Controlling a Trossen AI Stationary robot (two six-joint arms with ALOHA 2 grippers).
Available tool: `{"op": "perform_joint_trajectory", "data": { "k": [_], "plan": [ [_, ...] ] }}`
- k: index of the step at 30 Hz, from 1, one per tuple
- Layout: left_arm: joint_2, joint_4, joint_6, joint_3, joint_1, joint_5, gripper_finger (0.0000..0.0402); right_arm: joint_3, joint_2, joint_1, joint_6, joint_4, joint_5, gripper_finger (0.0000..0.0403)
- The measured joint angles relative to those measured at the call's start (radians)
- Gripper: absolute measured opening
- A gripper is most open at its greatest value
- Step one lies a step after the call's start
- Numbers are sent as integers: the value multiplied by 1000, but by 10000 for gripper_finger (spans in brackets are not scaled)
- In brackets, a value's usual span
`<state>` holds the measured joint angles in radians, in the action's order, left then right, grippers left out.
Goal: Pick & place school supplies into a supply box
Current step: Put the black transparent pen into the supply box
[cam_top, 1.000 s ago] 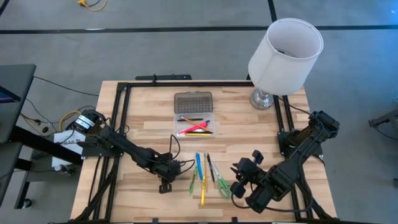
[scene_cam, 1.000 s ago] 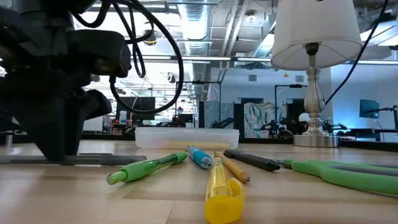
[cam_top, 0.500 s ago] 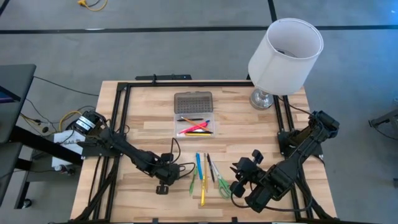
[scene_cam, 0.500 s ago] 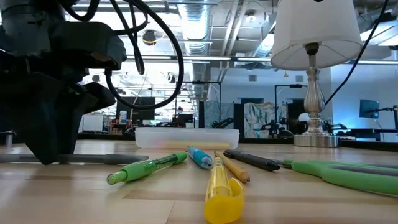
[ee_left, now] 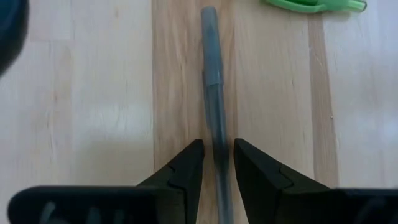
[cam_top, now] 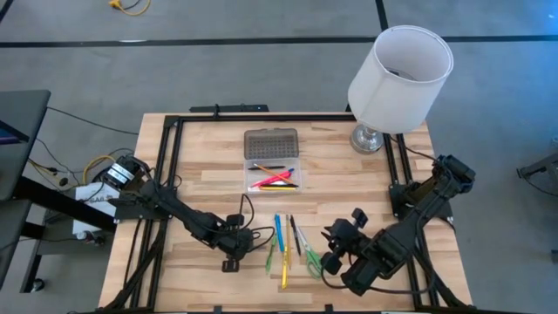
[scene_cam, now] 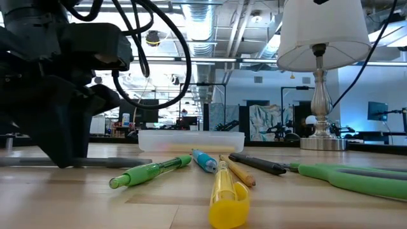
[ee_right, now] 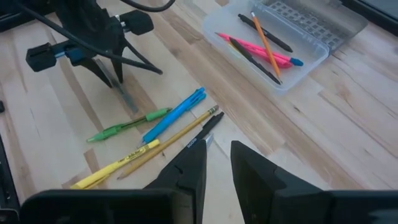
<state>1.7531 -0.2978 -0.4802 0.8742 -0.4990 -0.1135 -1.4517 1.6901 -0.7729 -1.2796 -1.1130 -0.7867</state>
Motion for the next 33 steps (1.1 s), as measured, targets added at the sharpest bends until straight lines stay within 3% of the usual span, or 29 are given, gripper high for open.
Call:
{"op": "perform_joint_trajectory", "data": {
  "k": [26, 33],
  "plan": [
    [0, -8, 2, 2, 1, -18, 87, 0, 0, 23, 31, 5, 2, 68],
    [0, -10, -11, 2, 1, -31, 55, 0, 0, 23, 31, 7, 2, 68]
  ]
}}
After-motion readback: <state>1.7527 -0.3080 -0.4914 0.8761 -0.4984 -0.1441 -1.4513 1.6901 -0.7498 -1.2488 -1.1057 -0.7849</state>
